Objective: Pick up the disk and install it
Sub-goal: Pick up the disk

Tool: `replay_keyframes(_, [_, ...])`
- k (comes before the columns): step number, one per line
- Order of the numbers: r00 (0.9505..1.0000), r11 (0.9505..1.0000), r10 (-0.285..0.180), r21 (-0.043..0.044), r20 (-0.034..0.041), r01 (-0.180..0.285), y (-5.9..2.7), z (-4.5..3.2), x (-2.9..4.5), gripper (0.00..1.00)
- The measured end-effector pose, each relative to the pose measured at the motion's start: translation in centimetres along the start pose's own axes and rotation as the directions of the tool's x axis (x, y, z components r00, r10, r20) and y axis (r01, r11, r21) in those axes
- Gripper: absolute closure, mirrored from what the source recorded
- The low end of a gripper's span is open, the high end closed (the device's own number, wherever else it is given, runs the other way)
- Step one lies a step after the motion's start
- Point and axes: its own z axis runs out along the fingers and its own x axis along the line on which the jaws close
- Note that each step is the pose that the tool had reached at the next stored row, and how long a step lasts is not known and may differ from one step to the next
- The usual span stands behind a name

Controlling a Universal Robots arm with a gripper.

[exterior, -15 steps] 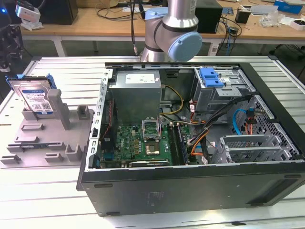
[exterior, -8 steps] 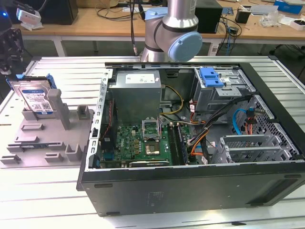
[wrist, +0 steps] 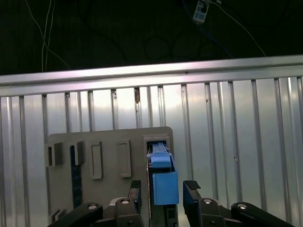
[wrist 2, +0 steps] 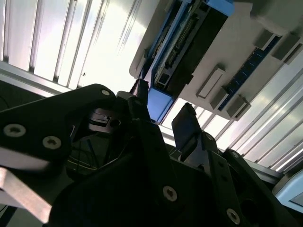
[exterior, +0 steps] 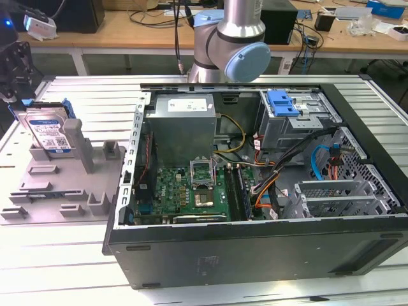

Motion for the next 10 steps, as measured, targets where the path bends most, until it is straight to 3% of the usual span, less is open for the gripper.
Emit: replay_keyframes(10, [1.0, 1.0, 0.0, 0.0002, 0.0001, 0.0, -0.12, 0.56, -0.02, 0.52])
